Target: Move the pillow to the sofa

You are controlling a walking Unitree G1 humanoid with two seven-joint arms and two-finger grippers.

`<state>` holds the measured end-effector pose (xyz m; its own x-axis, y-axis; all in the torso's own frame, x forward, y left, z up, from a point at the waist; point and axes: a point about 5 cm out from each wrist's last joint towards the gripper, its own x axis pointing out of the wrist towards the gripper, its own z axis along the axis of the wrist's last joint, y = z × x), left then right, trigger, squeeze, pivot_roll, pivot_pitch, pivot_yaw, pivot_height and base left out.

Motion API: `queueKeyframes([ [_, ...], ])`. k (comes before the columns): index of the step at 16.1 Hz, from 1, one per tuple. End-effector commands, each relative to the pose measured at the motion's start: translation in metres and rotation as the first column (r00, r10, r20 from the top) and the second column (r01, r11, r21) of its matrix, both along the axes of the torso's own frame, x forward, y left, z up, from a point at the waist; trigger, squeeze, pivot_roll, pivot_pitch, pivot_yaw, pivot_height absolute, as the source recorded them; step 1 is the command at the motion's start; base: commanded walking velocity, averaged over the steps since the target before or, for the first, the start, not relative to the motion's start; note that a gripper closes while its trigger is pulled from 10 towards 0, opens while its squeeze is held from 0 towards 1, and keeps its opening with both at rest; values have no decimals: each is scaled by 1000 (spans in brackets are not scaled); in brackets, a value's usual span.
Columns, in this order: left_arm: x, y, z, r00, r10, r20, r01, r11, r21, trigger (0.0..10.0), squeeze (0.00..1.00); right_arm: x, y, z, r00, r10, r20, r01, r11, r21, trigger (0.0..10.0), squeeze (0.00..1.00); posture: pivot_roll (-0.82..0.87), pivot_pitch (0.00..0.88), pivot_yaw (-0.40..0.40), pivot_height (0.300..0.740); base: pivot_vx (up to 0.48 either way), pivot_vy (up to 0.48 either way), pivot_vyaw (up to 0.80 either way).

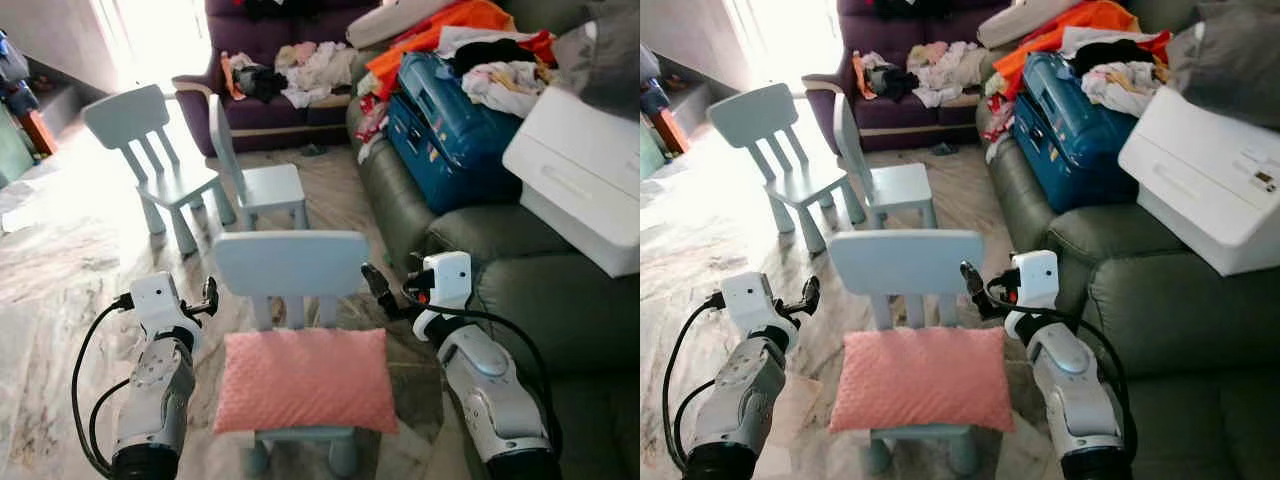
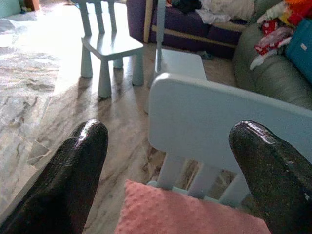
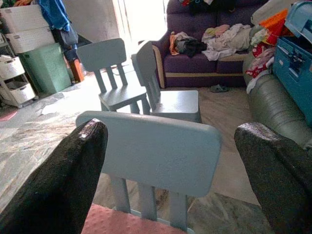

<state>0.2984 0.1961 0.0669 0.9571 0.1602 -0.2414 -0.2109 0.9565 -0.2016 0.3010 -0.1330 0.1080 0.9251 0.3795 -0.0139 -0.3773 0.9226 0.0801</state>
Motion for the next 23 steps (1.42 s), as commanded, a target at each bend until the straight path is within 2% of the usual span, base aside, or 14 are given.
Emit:
queueKeyframes([
  [1, 1, 1, -1, 1000, -11, -16, 11, 1000, 29, 10000, 0, 2, 0, 5, 1000, -3, 19, 3, 1000, 5, 10000, 0, -88, 8, 55, 740, 0, 0, 0],
  [6, -15, 11, -23, 995, -22, -99, 30, 996, 83, 10000, 0, -2, -3, -8, 999, 0, -38, 0, 1000, -2, 10000, 0, -72, 29, 50, 740, 0, 0, 0],
  [8, -39, 23, -46, 981, -37, -192, 60, 992, 112, 10000, 0, -13, -5, -25, 995, 6, -103, -7, 1000, -12, 10000, 0, -62, 51, 49, 740, 0, 0, 0],
  [13, -62, 28, -55, 970, -51, -237, 85, 987, 137, 10000, 0, -29, -4, -37, 988, 11, -152, -12, 1000, -5, 10000, 0, -36, 115, 61, 740, 0, 0, 0],
  [18, -62, 29, -53, 969, -61, -238, 94, 987, 132, 10000, 0, -30, -4, -38, 987, 12, -162, -12, 1000, -2, 10000, 0, -38, 131, 62, 740, 0, 0, 0],
  [23, -55, 21, -49, 972, -71, -223, 97, 990, 107, 10000, 0, -27, -8, -34, 989, 7, -151, -9, 1000, -15, 10000, 0, -50, 126, 50, 740, 0, 0, 0],
])
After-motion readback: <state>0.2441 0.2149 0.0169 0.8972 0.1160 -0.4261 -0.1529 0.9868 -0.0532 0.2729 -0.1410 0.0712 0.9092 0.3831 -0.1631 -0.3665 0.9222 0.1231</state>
